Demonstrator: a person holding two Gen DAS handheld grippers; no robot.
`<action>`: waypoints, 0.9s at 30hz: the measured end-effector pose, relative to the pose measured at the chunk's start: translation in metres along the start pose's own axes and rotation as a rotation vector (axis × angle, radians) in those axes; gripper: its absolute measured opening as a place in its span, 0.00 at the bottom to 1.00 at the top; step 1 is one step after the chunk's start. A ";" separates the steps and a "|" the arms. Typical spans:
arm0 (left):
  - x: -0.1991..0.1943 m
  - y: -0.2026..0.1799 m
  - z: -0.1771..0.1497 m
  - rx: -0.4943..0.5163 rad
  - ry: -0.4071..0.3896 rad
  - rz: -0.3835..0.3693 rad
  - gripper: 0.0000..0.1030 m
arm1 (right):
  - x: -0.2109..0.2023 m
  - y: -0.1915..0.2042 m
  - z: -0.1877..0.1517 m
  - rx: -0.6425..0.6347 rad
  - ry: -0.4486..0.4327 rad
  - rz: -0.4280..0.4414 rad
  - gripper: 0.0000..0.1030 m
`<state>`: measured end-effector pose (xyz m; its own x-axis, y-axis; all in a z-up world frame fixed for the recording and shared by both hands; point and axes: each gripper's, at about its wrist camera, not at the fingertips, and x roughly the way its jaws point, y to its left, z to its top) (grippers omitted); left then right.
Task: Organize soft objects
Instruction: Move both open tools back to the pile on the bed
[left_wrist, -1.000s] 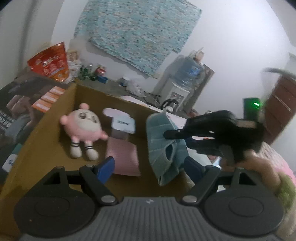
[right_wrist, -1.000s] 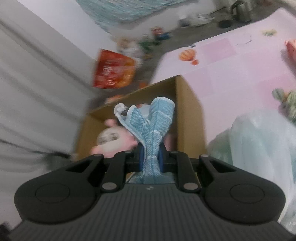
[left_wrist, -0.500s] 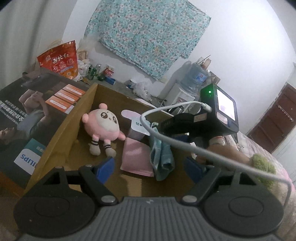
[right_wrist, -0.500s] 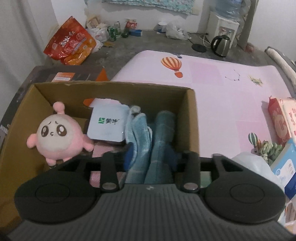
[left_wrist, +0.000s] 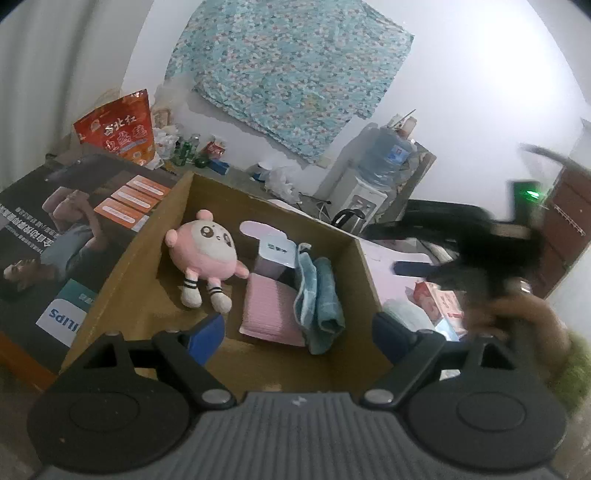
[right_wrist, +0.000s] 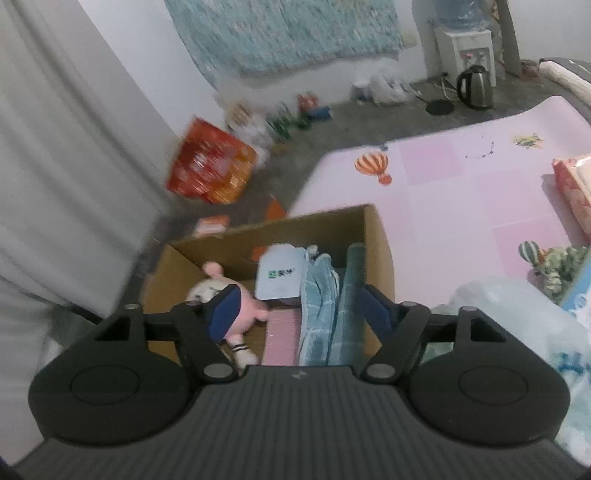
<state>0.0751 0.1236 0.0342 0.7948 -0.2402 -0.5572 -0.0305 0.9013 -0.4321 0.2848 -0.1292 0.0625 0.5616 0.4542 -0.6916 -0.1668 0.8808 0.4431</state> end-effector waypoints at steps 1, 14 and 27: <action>-0.001 -0.003 -0.001 0.006 0.000 -0.001 0.86 | -0.016 -0.009 -0.003 0.007 -0.019 0.028 0.74; 0.009 -0.107 -0.046 0.280 0.076 -0.138 0.94 | -0.195 -0.198 -0.103 0.192 -0.189 0.135 0.87; 0.059 -0.240 -0.140 0.591 0.259 -0.319 0.95 | -0.230 -0.343 -0.242 0.522 -0.237 0.054 0.87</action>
<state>0.0440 -0.1572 0.0057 0.5390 -0.5360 -0.6498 0.5704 0.7999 -0.1867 0.0166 -0.5037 -0.0682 0.7395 0.4013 -0.5405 0.1885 0.6474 0.7385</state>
